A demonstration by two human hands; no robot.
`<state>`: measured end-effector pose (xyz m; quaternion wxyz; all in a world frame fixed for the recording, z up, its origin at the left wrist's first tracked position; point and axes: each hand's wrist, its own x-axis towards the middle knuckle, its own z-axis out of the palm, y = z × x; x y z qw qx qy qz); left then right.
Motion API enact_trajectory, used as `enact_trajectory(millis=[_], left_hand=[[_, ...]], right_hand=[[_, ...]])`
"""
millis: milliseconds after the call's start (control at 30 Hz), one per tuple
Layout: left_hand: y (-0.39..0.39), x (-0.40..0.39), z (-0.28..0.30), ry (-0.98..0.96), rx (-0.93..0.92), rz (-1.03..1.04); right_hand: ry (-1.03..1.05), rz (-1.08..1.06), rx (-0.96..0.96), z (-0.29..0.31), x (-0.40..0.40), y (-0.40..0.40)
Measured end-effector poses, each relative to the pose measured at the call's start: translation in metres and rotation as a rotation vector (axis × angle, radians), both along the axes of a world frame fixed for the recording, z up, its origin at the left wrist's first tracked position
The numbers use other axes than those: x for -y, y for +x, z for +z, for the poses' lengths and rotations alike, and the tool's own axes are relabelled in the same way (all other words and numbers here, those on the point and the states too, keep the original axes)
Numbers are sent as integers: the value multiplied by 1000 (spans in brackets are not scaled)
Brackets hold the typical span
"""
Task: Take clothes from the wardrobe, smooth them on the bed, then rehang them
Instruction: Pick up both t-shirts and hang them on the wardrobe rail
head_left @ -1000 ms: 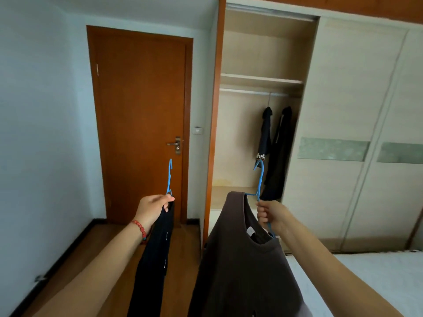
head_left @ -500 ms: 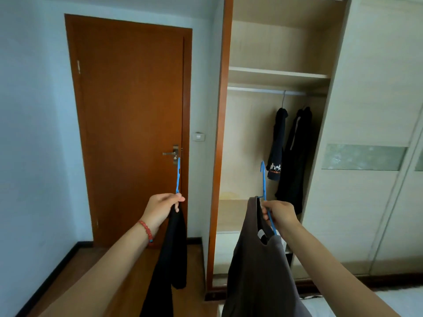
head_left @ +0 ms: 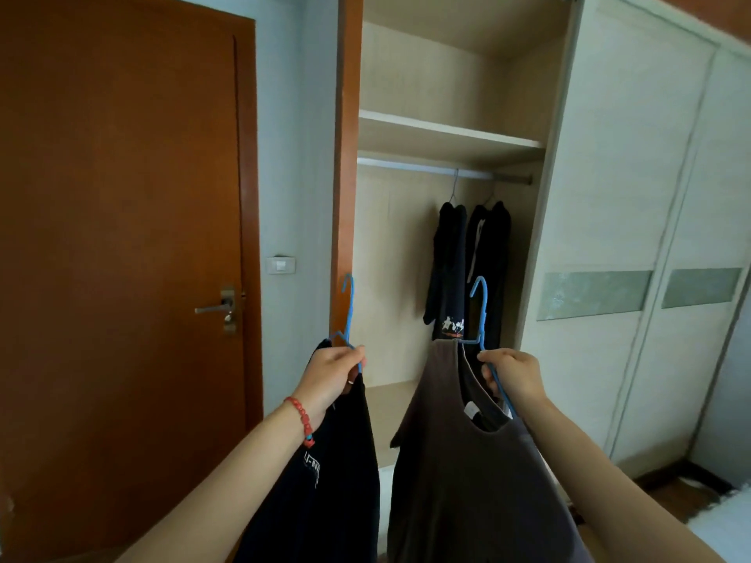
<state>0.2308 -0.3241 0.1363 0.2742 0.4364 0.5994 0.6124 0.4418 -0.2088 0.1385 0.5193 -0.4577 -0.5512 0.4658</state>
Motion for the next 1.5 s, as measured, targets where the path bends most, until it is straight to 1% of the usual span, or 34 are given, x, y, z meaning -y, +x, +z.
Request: enact_trajectory(millis=[200,267,433,600,767,967,1067,1167,1333,1500], left_hand=[[-21,-89,20,32,20,-129],[-27,-119,29,41,-5,-153],[-51,-195,48,106,-78,-114],[-75,-272,48,119,-53,-125],[-89,-348,48,158,17,-169],[-110,-430,64,235,109,-225],[-119,-466,78,271,158,-223],[-118,-497,82,313,161,-214],[-116,-535,83,297,222,-200],[-128,-569,90,305,227,-154]], right_hand=[[52,-44,-21,18,-80,-22],[54,-52,-20,26,-107,-29],[73,-60,-39,43,-173,-47],[45,-106,-35,44,-226,-70],[27,-111,-25,48,-273,-90],[13,-84,43,78,-329,-118],[15,-93,63,95,-356,-130],[26,-104,43,103,-380,-140],[18,-150,9,112,-413,-157],[52,-91,4,122,-451,-170]])
